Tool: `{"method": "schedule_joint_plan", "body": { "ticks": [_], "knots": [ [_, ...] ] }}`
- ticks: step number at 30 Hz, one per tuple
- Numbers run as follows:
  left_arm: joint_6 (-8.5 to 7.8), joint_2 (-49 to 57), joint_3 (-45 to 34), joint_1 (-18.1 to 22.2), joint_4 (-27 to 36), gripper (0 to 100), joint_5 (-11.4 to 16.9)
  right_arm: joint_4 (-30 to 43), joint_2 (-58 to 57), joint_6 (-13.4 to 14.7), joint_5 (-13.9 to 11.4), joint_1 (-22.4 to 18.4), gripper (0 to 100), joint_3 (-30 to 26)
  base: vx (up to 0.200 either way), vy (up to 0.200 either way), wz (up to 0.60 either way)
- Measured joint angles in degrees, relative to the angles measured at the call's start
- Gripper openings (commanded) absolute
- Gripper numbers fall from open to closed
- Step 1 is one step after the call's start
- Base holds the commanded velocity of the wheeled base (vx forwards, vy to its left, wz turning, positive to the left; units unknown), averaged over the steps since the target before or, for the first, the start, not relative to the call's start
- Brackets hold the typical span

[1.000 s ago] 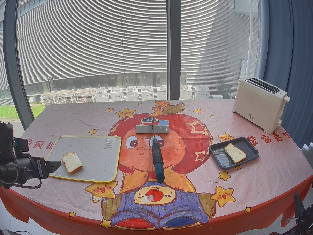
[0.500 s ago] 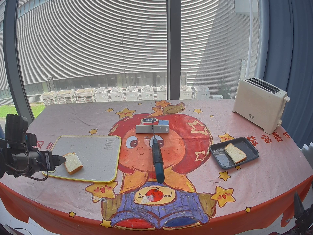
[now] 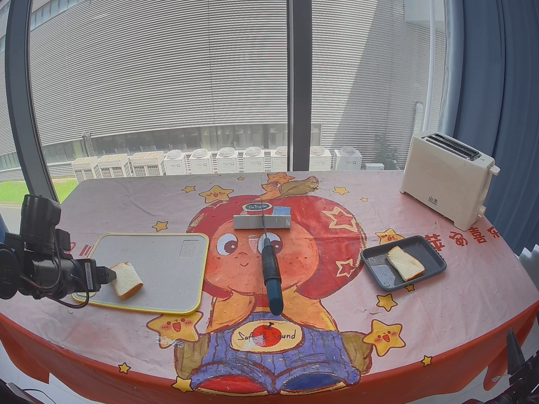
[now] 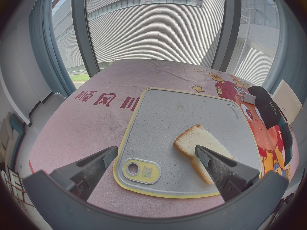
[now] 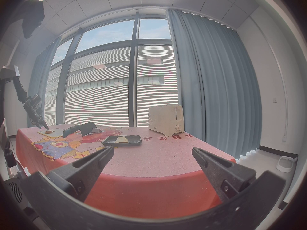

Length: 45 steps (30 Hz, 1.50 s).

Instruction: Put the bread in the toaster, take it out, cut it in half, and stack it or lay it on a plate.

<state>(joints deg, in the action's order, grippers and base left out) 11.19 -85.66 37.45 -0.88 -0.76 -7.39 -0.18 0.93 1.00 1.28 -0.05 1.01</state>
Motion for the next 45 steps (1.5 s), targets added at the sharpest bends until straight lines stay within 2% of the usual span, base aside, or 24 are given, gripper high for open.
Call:
{"method": "schedule_joint_plan", "body": {
  "ticks": [19,20,45],
  "knots": [
    [-0.06,-1.21,-0.66,-0.24,-0.3,100,-0.18,0.02,0.0,-0.02,0.05,0.0,100,-0.02,0.0,0.0,0.0],
    [-0.04,-1.24,-0.71,-0.24,-0.33,0,-0.2,0.02,0.0,-0.02,0.05,0.0,100,0.0,0.0,0.0,0.0],
    [0.0,-0.3,-0.51,-0.22,-0.04,0,-0.16,0.0,0.0,-0.02,0.05,0.0,100,0.0,0.0,0.0,0.0]
  ]
}}
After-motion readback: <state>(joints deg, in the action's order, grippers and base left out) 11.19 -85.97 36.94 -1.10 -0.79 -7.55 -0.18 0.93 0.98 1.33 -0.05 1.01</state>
